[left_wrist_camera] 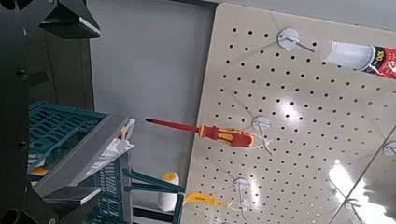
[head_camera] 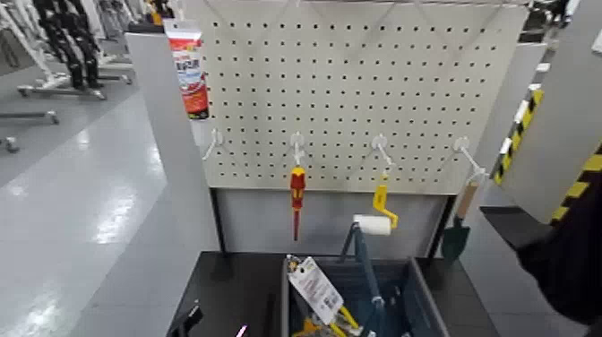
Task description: Put the yellow pliers into the crate.
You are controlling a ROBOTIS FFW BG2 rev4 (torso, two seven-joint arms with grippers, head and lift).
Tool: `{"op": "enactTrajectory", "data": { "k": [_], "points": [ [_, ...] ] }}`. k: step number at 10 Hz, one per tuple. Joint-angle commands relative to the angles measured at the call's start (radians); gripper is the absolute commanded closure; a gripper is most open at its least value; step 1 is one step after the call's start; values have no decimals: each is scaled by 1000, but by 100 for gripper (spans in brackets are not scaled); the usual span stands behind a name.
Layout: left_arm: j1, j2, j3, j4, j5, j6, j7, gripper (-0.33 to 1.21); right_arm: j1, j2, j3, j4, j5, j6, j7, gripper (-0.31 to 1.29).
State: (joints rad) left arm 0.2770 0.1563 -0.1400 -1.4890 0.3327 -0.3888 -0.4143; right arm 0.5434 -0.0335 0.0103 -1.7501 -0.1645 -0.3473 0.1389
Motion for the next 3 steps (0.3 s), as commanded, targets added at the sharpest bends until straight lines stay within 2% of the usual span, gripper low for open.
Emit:
{"op": "enactTrajectory", "data": {
  "k": [1, 3],
  "points": [
    [-1, -12, 13, 0, -3, 10, -15, 12, 3, -8, 14, -3, 25, -13, -15, 15],
    [-1, -18, 22, 0, -9, 13, -26, 12, 3, -8, 14, -6, 34, -9, -22, 15]
  ]
}}
